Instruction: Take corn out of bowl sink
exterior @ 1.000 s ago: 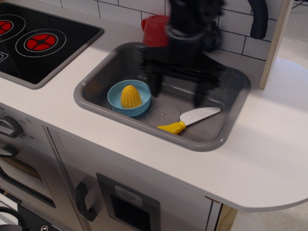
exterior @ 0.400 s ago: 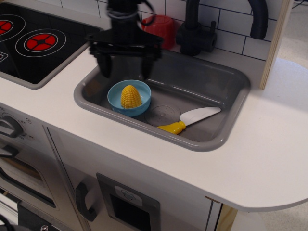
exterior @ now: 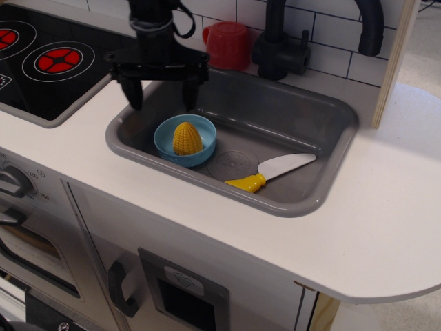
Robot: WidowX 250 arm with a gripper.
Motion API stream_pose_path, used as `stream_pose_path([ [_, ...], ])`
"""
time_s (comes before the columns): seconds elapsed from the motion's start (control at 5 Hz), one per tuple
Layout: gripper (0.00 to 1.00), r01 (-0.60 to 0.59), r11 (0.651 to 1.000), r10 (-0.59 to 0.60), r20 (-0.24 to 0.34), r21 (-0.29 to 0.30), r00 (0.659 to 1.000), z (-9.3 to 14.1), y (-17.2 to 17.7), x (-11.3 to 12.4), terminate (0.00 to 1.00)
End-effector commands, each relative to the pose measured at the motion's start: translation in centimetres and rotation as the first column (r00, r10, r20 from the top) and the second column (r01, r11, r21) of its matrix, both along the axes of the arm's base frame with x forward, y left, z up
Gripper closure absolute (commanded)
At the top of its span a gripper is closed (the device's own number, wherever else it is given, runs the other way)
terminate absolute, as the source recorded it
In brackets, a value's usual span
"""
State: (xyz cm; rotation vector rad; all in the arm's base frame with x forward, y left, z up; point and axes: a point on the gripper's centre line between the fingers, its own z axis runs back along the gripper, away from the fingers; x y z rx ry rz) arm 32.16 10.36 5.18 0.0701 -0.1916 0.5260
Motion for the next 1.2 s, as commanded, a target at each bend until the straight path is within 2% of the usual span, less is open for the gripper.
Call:
stream_pose_path([
  [0.0, 0.0, -0.046, 0.998, 0.044, 0.05, 0.044, 0.998, 0.0, 1.0, 1.3, 0.0],
  [0.2, 0.0, -0.038, 0.999, 0.037, 0.022, 0.036, 0.999, -1.1, 0.8, 1.3, 0.0],
  [0.6, 0.0, -0.051, 0.998, 0.051, 0.005, 0.041, 0.999, -3.4, -0.2, 1.7, 0.0],
  [1.0, 0.0, -0.05, 0.997, 0.05, -0.001, 0.052, 0.999, -4.3, -0.5, 1.5, 0.0],
])
